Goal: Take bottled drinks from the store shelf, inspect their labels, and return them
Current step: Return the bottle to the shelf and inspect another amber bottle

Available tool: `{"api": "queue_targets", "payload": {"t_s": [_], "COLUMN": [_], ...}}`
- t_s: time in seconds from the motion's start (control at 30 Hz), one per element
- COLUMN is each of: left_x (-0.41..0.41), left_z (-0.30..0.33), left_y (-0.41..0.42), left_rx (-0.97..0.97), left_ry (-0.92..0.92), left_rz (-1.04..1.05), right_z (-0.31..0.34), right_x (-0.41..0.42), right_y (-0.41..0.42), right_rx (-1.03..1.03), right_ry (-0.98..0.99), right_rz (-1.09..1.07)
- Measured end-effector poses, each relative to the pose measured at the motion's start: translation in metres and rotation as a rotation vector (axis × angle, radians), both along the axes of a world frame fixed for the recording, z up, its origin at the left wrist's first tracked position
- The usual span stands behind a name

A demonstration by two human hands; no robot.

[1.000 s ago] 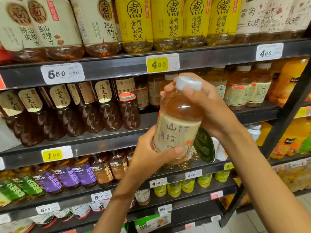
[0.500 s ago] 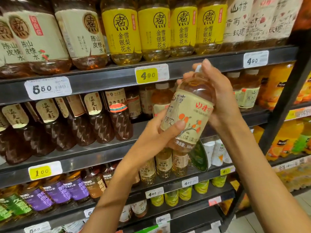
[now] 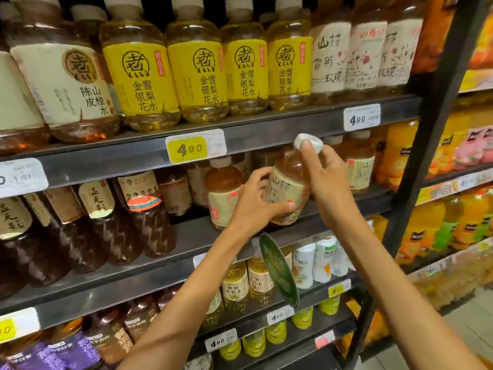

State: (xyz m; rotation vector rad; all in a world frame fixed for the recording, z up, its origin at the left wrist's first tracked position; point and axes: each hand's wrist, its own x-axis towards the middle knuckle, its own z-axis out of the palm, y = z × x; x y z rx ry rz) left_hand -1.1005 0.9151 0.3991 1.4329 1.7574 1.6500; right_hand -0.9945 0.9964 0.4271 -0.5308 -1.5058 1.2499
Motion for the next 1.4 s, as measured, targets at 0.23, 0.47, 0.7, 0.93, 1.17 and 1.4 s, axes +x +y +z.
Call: {"api": "queue_targets", "payload": {"t_s": [0.23, 0.47, 0.7, 0.93, 1.17, 1.4], "left_x": [-0.01, -0.013, -0.01, -0.005, 0.005, 0.008], "left_z": [-0.019, -0.024, -0.025, -0.008, -0.003, 0.002], "left_y": [0.02, 0.025, 0.024, 0.023, 0.007, -0.007], "left_rx": [-0.156, -0.21, -0.232, -0.346, -0.344, -0.261], "left_ry": [0.023, 0.056, 0.046, 0.122, 0.197, 0.17], "left_rz": [0.043, 0.136, 0.222, 0.294, 0.349, 0.34], "right_z": [-0.025, -0.026, -0.042, -0.053, -0.05, -0.043], "right_x": [-0.007, -0.029, -0.025, -0.018, -0.032, -0.025], "right_y": [0.017, 0.025, 0.022, 0.024, 0.027, 0.036], "right_rx": [0.122, 0.136, 0.318, 0.444, 0.49, 0.434], "right_ry": [-0.082, -0.139, -0.231, -0.325, -0.382, -0.302], "right_rz": [0.027, 0.077, -0.067, -0.11, -0.144, -0.258]}}
